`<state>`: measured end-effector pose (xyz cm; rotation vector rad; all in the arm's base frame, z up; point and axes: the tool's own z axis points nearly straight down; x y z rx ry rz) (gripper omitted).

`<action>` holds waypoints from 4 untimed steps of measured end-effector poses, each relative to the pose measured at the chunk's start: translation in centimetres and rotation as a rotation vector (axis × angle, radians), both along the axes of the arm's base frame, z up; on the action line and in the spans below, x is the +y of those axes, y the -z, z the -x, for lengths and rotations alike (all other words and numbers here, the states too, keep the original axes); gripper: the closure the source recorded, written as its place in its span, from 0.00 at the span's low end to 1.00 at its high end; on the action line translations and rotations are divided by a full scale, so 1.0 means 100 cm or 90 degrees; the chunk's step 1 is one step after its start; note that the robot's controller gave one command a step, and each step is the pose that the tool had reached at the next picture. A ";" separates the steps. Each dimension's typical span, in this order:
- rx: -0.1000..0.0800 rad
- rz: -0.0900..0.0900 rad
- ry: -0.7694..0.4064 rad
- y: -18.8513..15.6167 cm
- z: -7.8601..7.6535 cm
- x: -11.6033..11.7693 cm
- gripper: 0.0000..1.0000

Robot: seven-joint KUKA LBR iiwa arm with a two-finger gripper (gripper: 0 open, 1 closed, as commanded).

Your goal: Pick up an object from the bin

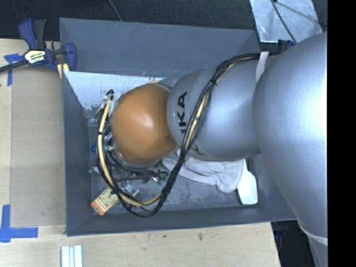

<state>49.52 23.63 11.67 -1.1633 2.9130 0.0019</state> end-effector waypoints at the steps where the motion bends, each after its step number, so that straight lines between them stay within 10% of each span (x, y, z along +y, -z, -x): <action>1: -0.001 0.002 -0.032 0.047 0.008 0.001 0.00; 2: -0.004 -0.001 -0.261 0.045 0.006 0.003 1.00; 4: 0.000 0.000 -0.261 0.040 0.007 0.002 1.00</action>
Offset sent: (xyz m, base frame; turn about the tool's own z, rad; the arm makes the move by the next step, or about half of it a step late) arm -0.0081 0.0016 -0.0467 -0.4141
